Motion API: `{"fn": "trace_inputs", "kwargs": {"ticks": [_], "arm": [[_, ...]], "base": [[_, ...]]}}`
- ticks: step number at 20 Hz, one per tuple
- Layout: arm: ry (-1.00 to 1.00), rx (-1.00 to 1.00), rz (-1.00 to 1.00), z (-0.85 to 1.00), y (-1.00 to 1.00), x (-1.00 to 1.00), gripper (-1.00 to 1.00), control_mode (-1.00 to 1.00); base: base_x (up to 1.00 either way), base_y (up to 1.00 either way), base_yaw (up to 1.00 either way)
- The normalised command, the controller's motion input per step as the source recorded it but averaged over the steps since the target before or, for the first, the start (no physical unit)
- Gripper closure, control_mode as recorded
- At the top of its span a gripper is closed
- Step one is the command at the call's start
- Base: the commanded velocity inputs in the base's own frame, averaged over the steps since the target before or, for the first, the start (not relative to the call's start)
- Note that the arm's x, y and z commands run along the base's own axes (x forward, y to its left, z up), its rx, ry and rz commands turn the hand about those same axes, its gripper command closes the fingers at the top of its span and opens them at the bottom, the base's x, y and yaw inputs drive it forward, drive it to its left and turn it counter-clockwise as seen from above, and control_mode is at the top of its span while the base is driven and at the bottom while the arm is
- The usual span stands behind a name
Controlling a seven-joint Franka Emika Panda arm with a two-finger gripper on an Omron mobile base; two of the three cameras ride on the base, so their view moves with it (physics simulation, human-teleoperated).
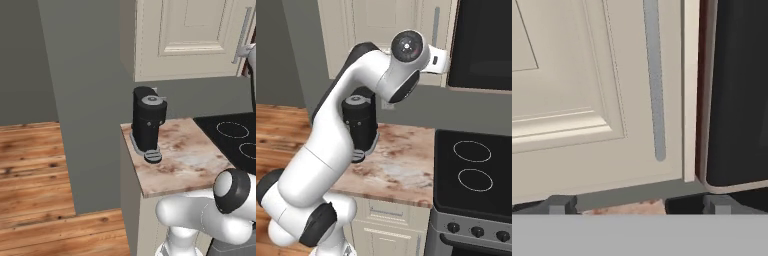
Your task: Open the cabinet and move the ladle to the pot. Then close the cabinet.
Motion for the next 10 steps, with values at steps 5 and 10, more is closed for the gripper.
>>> {"fn": "trace_inputs", "kwargs": {"ticks": [5, 10], "arm": [[0.01, 0.0, 0.04, 0.0, -0.11, 0.33, -1.0, -1.0], [0.0, 0.0, 0.01, 0.0, -0.02, 0.37, -1.0, -1.0]], "base": [[0.0, 0.0, 0.0], [0.0, 0.0, 0.0]]}}
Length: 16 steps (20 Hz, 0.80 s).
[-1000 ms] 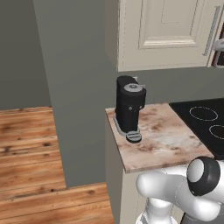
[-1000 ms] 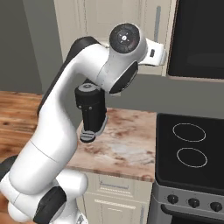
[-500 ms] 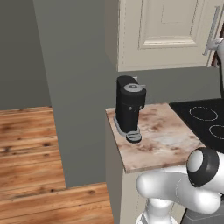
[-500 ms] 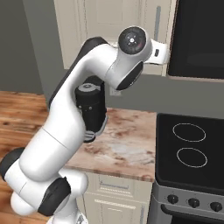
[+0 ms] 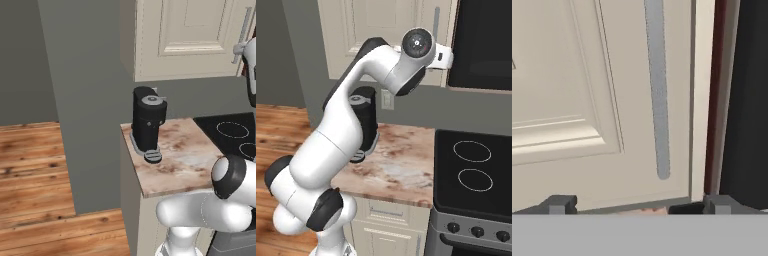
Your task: Open the cabinet and move the ladle to the pot. Then close the cabinet.
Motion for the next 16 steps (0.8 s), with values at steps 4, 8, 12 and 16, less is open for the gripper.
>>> {"fn": "trace_inputs", "kwargs": {"ticks": [4, 8, 12, 16], "arm": [[0.0, 0.0, 0.0, 0.0, -0.08, 0.4, -1.0, -1.0], [0.0, 0.0, 0.0, 0.0, -0.12, 0.34, -1.0, -1.0], [0.0, 0.0, 0.0, 0.0, -0.17, 0.26, -1.0, -1.0], [0.0, 0.0, 0.0, 0.0, -0.11, 0.27, -1.0, -1.0]], "base": [[0.0, 0.0, 0.0], [0.0, 0.0, 0.0], [0.0, 0.0, 0.0], [0.0, 0.0, 0.0]]}}
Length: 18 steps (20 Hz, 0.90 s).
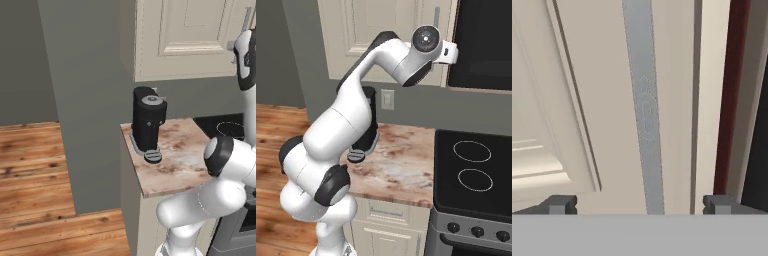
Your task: Open the cabinet and move the ladle to the pot. Then close the cabinet.
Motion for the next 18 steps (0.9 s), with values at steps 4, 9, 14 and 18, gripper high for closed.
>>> {"fn": "trace_inputs", "kwargs": {"ticks": [4, 9, 14, 18], "arm": [[0.0, 0.0, 0.0, 0.0, -0.01, 0.3, -1.0, -1.0], [0.0, 0.0, 0.0, -0.01, -0.16, 0.2, -1.0, -1.0], [0.0, 0.0, 0.0, 0.0, -0.2, 0.1, -1.0, -1.0], [0.0, 0.0, 0.0, 0.0, -0.06, 0.16, -1.0, -1.0]], "base": [[0.0, 0.0, 0.0], [0.0, 0.0, 0.0], [0.0, 0.0, 0.0], [0.0, 0.0, 0.0]]}}
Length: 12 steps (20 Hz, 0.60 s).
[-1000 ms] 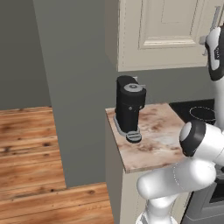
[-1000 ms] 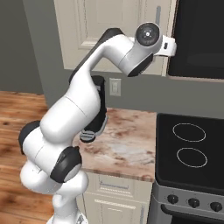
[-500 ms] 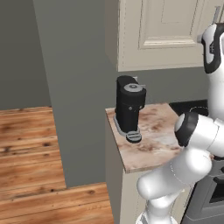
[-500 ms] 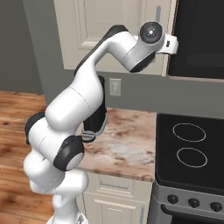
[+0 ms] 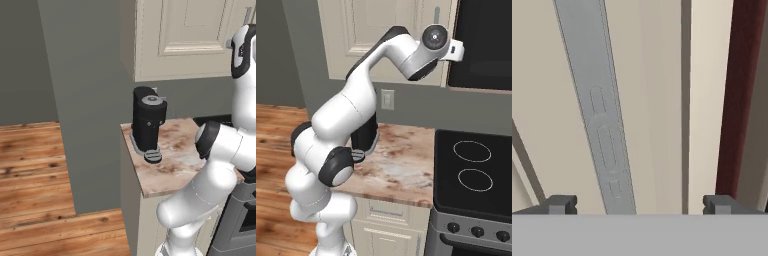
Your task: Open the cabinet and move the ladle to the pot. Then close the cabinet.
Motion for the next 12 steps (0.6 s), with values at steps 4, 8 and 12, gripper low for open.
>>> {"fn": "trace_inputs", "kwargs": {"ticks": [4, 8, 12], "arm": [[0.0, 0.0, 0.0, 0.0, 0.0, 0.22, -1.0, -1.0], [0.0, 0.0, 0.0, 0.0, 0.0, 0.23, -1.0, -1.0], [0.0, 0.0, 0.0, -0.04, 0.0, 0.2, -1.0, -1.0]], "base": [[0.0, 0.0, 0.0], [0.0, 0.0, 0.0], [0.0, 0.0, 0.0]]}}
